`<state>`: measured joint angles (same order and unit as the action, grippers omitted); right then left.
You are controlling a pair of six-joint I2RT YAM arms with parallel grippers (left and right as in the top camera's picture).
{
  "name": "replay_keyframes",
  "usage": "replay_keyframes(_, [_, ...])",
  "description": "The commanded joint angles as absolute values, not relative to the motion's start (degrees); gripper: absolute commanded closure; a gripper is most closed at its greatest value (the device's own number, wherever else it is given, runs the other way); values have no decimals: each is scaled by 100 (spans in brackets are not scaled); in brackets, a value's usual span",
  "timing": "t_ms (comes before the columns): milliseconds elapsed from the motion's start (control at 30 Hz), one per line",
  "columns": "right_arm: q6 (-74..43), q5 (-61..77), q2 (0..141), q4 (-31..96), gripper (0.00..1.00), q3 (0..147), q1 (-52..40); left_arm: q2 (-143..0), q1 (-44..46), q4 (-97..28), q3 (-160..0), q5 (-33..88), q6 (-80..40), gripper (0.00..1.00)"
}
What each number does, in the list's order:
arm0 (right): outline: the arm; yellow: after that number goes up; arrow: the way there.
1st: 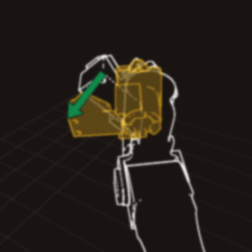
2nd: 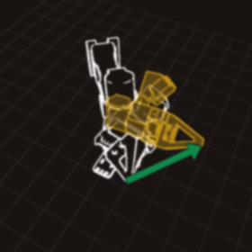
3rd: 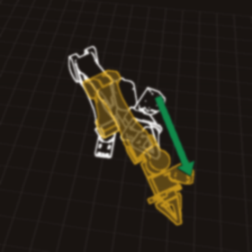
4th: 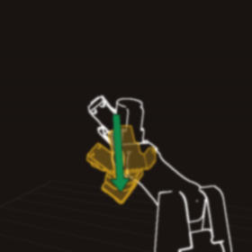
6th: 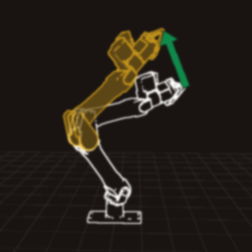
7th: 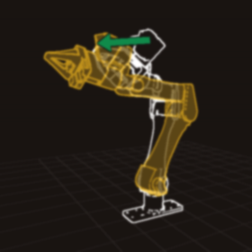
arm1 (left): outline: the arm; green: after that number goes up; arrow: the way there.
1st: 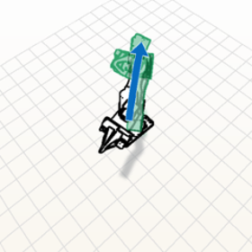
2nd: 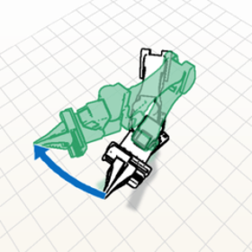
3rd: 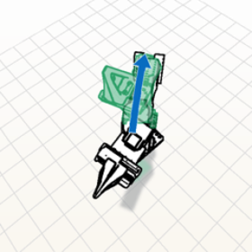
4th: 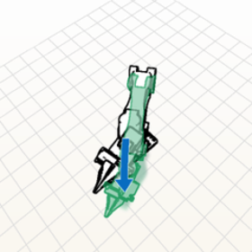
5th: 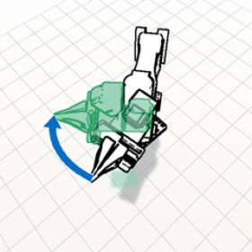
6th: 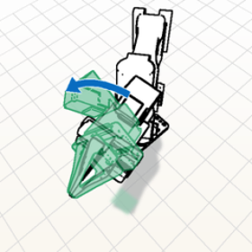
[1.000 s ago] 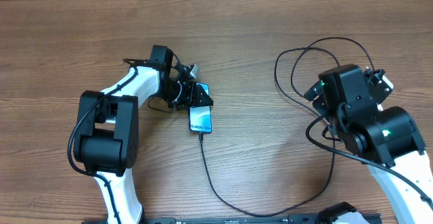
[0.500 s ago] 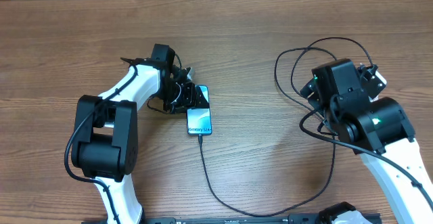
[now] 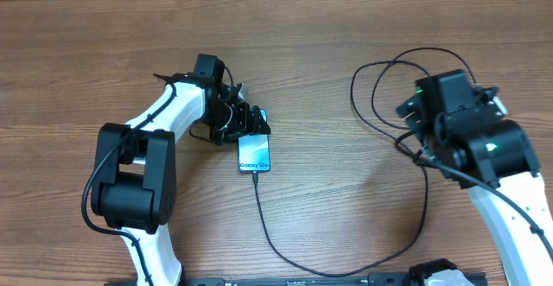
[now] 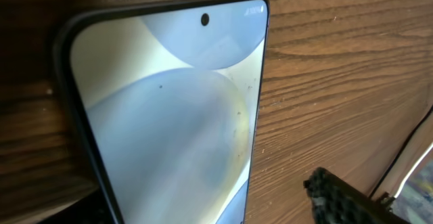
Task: Plug charger to phone and switch on socket
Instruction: 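Move the right gripper over the power strip's middle orange switch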
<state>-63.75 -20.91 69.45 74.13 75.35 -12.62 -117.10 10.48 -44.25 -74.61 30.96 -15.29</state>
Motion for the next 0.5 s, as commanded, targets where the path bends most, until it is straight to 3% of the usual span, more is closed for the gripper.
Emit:
replay_keyframes(0, [-6423,-2086,6956,7419,0,7603,-805,-12523,860,-4460,-6960,1007,-1551,14])
replay_keyframes(233, [-6429,-2104,6958,7647,0,7603,-134,-12523,849,-4458,-6960,1007,-1551,0])
replay_keyframes(467, [-6425,-2200,7360,7181,0,7599,270,-12499,740,-4882,-7430,1002,-1636,1])
